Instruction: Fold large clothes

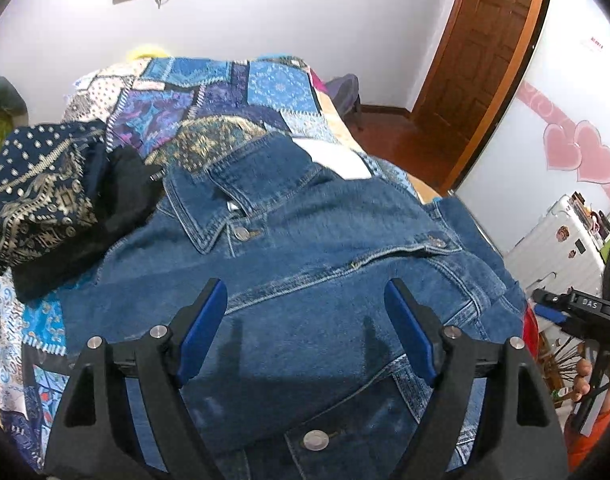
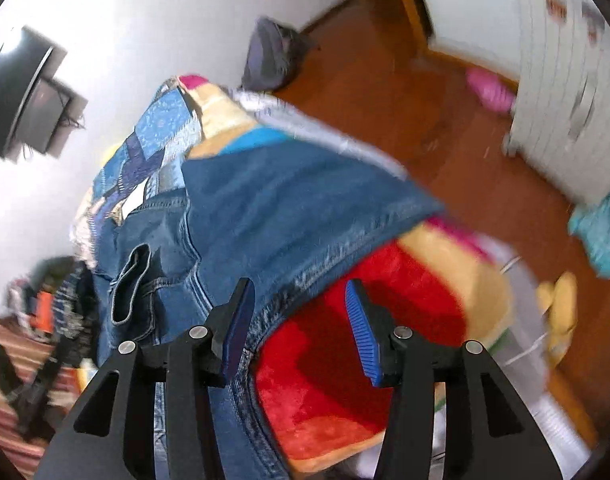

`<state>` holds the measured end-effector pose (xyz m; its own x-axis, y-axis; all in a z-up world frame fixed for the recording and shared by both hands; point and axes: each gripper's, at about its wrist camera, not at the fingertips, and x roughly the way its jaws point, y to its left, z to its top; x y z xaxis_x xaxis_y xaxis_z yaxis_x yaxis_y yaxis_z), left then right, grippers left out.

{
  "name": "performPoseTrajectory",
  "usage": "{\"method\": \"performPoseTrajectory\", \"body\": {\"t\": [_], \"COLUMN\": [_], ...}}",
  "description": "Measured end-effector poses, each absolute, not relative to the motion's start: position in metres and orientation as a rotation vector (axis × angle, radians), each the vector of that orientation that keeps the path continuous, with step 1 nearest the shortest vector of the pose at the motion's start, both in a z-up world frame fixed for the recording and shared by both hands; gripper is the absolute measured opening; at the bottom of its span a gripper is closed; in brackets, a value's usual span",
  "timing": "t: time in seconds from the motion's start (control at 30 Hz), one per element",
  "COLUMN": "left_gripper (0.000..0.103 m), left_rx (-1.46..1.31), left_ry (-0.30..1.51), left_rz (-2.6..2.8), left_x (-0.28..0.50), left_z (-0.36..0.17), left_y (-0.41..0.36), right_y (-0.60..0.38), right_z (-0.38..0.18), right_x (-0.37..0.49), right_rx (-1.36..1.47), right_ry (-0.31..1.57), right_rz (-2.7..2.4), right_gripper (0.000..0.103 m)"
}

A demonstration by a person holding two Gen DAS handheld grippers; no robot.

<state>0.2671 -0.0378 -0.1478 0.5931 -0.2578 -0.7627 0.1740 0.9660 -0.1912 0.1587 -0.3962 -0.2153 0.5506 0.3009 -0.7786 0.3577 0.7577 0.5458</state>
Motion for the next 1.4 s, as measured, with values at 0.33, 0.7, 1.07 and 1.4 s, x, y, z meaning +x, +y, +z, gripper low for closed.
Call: {"method": "performPoseTrajectory", "body": {"t": [0.33,0.7,1.07,1.4], "left_gripper": [0.080,0.080,0.080,0.080], "left_rx": [-0.097,-0.104,-0.102,-0.101], "left_ry": [0.963,0.962,0.901,0.843], "left_rz": [-0.244,-0.230,-0.222,-0.219], "left_x": [0.275,0.270,0.258,0.241], "left_z": [-0.169,-0.170,-0.155,-0.140], "left_y": [-0.041,-0.035,-0.021,-0.006], "right_y": [-0.413,-0.406,-0.350,-0.223], "right_z": [-0.240,-0.228,-0.124,-0.122], "right_x": [0.186,0.207,0.186,0.177], "right_rx": [0.850,0.725,0.523,0.214], "right_ry": [0.975,0.979,0.757,0.804], "right_rz": [-0.037,-0.149,0.055,0.338], "right_gripper": [0.044,0.025,0.008,0.009]}}
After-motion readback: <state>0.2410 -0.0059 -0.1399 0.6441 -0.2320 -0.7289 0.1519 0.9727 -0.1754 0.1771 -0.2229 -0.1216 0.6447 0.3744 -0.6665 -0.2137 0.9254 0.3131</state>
